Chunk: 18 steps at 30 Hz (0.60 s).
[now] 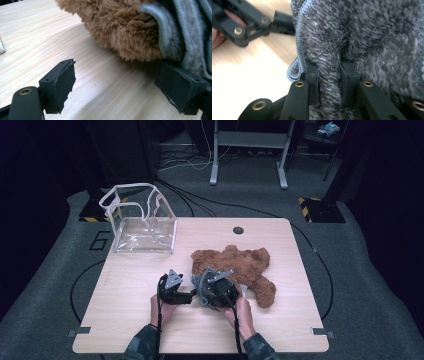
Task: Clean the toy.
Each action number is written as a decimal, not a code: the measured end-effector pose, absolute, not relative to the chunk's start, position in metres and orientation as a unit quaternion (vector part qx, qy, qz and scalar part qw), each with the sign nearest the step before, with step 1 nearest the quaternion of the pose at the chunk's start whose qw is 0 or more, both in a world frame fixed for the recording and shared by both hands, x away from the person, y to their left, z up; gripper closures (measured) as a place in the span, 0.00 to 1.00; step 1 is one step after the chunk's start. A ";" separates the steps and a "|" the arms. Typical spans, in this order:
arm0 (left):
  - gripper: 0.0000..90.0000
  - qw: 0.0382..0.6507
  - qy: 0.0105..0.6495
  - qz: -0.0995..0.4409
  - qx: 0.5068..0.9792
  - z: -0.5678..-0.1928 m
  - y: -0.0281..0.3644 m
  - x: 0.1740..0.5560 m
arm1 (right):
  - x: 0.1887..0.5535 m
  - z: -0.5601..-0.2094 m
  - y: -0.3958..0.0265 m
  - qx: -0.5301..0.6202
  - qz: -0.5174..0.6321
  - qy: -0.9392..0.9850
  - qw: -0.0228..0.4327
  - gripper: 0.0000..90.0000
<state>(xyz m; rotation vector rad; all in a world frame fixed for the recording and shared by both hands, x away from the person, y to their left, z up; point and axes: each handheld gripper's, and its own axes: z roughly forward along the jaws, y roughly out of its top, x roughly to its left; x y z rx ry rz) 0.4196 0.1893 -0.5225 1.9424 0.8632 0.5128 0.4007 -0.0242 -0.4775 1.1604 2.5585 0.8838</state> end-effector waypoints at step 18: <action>0.17 0.459 0.345 0.205 0.793 -0.523 0.188 0.420 | 0.413 -0.426 -0.028 0.390 0.358 0.830 0.177 0.80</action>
